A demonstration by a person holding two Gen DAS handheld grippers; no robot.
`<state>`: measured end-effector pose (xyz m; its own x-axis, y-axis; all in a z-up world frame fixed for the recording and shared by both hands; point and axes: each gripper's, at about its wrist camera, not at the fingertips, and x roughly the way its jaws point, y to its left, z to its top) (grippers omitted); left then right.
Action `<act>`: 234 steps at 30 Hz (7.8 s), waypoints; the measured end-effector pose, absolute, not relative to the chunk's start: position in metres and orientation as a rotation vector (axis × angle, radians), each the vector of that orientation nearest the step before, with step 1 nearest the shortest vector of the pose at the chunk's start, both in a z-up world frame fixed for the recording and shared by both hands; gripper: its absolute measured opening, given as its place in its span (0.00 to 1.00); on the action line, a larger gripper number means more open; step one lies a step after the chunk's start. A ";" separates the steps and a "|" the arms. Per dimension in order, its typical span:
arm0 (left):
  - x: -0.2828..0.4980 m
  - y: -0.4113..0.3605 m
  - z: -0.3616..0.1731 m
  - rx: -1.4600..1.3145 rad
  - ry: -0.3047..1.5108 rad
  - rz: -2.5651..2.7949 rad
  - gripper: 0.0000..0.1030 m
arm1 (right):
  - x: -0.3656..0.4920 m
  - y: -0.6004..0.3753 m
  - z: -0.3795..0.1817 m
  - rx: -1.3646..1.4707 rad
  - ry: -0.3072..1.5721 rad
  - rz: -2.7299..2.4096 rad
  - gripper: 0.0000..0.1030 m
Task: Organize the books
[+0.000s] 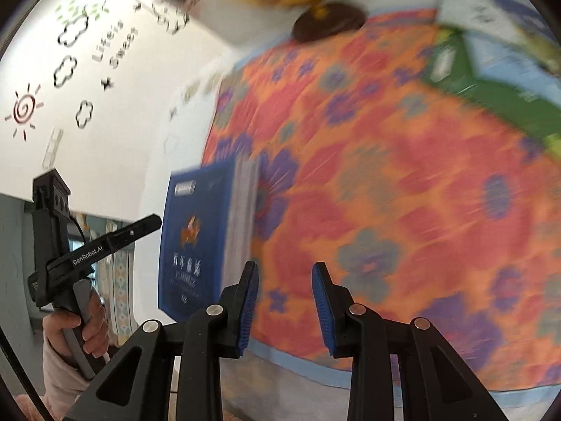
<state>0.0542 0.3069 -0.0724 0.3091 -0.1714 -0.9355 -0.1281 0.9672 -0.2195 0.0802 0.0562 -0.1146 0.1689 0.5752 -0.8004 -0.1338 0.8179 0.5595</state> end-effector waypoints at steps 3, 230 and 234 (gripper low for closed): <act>0.069 0.267 -0.063 -0.257 1.245 -0.068 0.45 | 0.090 0.005 -0.094 0.393 1.253 0.472 0.29; -0.020 0.106 -0.090 -0.122 1.356 -0.547 0.36 | 0.012 -0.042 -0.139 0.306 1.352 0.847 0.13; -0.014 0.109 -0.100 -0.105 1.419 -0.524 0.39 | 0.015 -0.037 -0.152 0.312 1.408 0.766 0.13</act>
<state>-0.0140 0.1090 -0.1000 0.0588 -0.4063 -0.9119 0.2838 0.8825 -0.3749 0.0152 -0.0375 -0.1525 -0.0234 0.6431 -0.7654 -0.2927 0.7277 0.6203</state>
